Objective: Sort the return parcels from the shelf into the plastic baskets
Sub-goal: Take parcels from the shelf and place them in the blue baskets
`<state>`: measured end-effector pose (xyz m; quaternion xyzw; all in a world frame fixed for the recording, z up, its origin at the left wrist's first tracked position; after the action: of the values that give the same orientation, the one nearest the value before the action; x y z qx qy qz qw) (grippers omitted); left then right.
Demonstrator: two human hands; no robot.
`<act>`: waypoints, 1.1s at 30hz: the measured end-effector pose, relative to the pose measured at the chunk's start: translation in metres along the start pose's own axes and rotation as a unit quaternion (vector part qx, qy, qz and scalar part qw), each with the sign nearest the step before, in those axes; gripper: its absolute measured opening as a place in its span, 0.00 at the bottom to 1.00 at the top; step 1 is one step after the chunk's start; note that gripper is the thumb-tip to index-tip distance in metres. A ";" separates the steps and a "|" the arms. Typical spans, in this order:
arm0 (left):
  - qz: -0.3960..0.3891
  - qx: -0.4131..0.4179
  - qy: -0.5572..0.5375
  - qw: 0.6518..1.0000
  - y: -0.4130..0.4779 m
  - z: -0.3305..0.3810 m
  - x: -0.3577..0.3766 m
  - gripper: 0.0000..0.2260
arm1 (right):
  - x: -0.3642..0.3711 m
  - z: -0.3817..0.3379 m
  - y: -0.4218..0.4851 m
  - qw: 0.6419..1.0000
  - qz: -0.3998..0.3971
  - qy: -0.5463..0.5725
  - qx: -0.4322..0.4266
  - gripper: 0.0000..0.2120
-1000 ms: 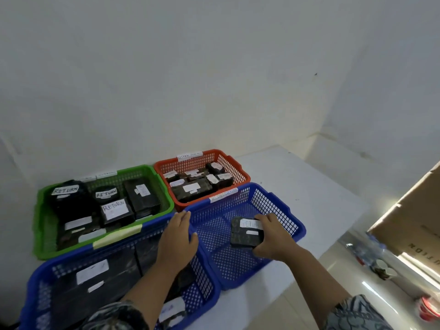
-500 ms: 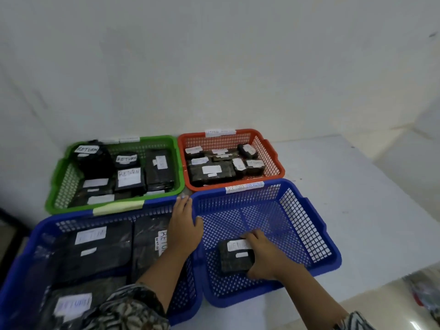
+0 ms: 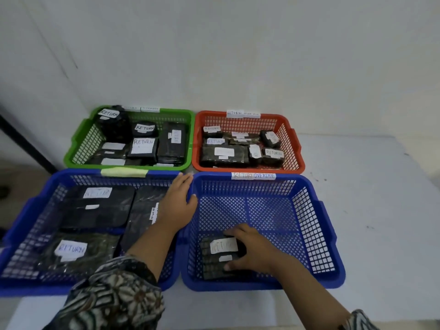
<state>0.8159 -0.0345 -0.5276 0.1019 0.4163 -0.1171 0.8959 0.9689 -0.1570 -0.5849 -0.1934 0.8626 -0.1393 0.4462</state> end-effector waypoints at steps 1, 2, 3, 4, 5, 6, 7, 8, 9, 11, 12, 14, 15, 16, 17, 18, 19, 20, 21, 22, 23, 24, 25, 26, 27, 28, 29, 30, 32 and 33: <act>0.002 -0.001 0.000 1.000 0.000 0.000 0.000 0.24 | 0.002 0.000 0.002 1.000 0.000 0.003 -0.001 0.42; 0.004 -0.002 -0.001 1.000 0.000 0.001 -0.001 0.24 | 0.004 0.000 0.004 1.000 0.001 0.004 -0.001 0.41; 0.006 -0.003 0.001 1.000 0.000 0.001 -0.001 0.25 | 0.006 -0.001 0.005 1.000 0.004 0.004 -0.001 0.40; 0.007 -0.004 0.006 1.000 0.000 0.001 -0.002 0.25 | 0.007 -0.001 0.006 1.000 0.009 0.003 -0.001 0.40; 0.007 -0.005 0.013 1.000 0.000 0.001 -0.002 0.25 | 0.008 -0.002 0.006 1.000 0.016 -0.001 -0.003 0.40; 0.005 -0.006 0.020 1.000 0.000 0.001 -0.002 0.25 | 0.009 -0.001 0.005 1.000 0.020 -0.003 -0.003 0.40; 0.000 -0.006 0.029 1.000 0.000 0.001 -0.002 0.25 | 0.008 -0.001 0.003 1.000 0.024 -0.003 -0.004 0.40; -0.005 -0.005 0.040 0.999 0.000 0.002 -0.001 0.25 | 0.008 -0.001 0.001 1.000 0.027 0.000 -0.004 0.40; -0.013 -0.004 0.053 0.999 0.000 0.002 -0.001 0.25 | 0.007 -0.001 -0.002 1.000 0.029 0.003 -0.004 0.40; -0.034 -0.005 0.080 0.996 0.002 0.003 0.000 0.25 | 0.007 -0.002 -0.007 0.999 0.030 0.010 0.004 0.40; -0.050 -0.005 0.094 0.994 0.003 0.003 0.001 0.26 | 0.007 -0.002 -0.010 0.999 0.033 0.013 0.010 0.40; -0.084 0.001 0.110 0.990 0.005 0.006 0.000 0.26 | 0.004 -0.004 -0.015 0.999 0.045 0.016 0.021 0.38; -0.095 0.006 0.114 0.989 0.007 0.009 -0.003 0.26 | 0.002 -0.005 -0.017 0.998 0.052 0.012 0.028 0.36; -0.099 0.012 0.116 0.988 0.008 0.012 -0.008 0.26 | 0.000 -0.006 -0.020 0.997 0.061 0.005 0.037 0.35; -0.095 0.020 0.117 0.988 0.009 0.016 -0.015 0.26 | -0.003 -0.007 -0.023 0.996 0.070 -0.003 0.046 0.34; -0.087 0.029 0.118 0.989 0.009 0.020 -0.024 0.25 | -0.005 -0.009 -0.025 0.995 0.079 -0.011 0.056 0.34; -0.078 0.037 0.119 0.989 0.007 0.022 -0.033 0.25 | -0.007 -0.012 -0.029 0.994 0.090 -0.019 0.067 0.33; -0.068 0.044 0.119 0.990 0.004 0.024 -0.042 0.25 | -0.008 -0.016 -0.032 0.991 0.103 -0.027 0.077 0.33; -0.057 0.051 0.118 0.990 0.000 0.024 -0.052 0.25 | -0.010 -0.022 -0.036 0.988 0.119 -0.035 0.087 0.34; -0.048 0.058 0.119 0.990 -0.006 0.023 -0.062 0.25 | -0.010 -0.030 -0.040 0.985 0.138 -0.040 0.094 0.34; -0.042 0.064 0.123 0.989 -0.013 0.020 -0.071 0.25 | -0.011 -0.040 -0.044 0.981 0.159 -0.041 0.100 0.35; -0.041 0.069 0.131 0.988 -0.021 0.015 -0.080 0.25 | -0.011 -0.052 -0.048 0.978 0.178 -0.042 0.102 0.35; -0.040 0.074 0.142 0.986 -0.029 0.009 -0.089 0.26 | -0.010 -0.066 -0.051 0.975 0.195 -0.046 0.102 0.34; -0.039 0.079 0.152 0.984 -0.038 0.002 -0.100 0.26 | -0.009 -0.081 -0.053 0.972 0.207 -0.049 0.100 0.34; -0.037 0.081 0.161 0.983 -0.047 -0.005 -0.112 0.26 | -0.006 -0.096 -0.054 0.970 0.215 -0.050 0.098 0.33; -0.031 0.082 0.168 0.982 -0.056 -0.012 -0.126 0.27 | -0.002 -0.112 -0.055 0.969 0.220 -0.050 0.096 0.33; -0.022 0.084 0.174 0.981 -0.066 -0.019 -0.141 0.27 | 0.004 -0.129 -0.056 0.969 0.225 -0.052 0.092 0.33; -0.011 0.088 0.180 0.980 -0.076 -0.024 -0.157 0.26 | 0.010 -0.147 -0.057 0.968 0.230 -0.056 0.086 0.33; 0.012 0.094 0.188 0.978 -0.099 -0.037 -0.192 0.26 | 0.026 -0.186 -0.058 0.967 0.239 -0.065 0.068 0.32; 0.024 0.095 0.187 0.977 -0.111 -0.044 -0.209 0.25 | 0.035 -0.207 -0.059 0.966 0.243 -0.071 0.056 0.32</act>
<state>0.6206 -0.1014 -0.4045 0.2166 0.5612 -0.1135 0.7907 0.7920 -0.2109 -0.4688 0.0378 0.8408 -0.0612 0.5365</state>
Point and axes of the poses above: each hand's wrist, its own y-axis towards the middle knuckle, its own x-axis out of the palm, z = x × y, the point moved 10 cm from there along y, towards the middle knuckle, and after that the axes turned 3 degrees about x, right-handed, at the moved point
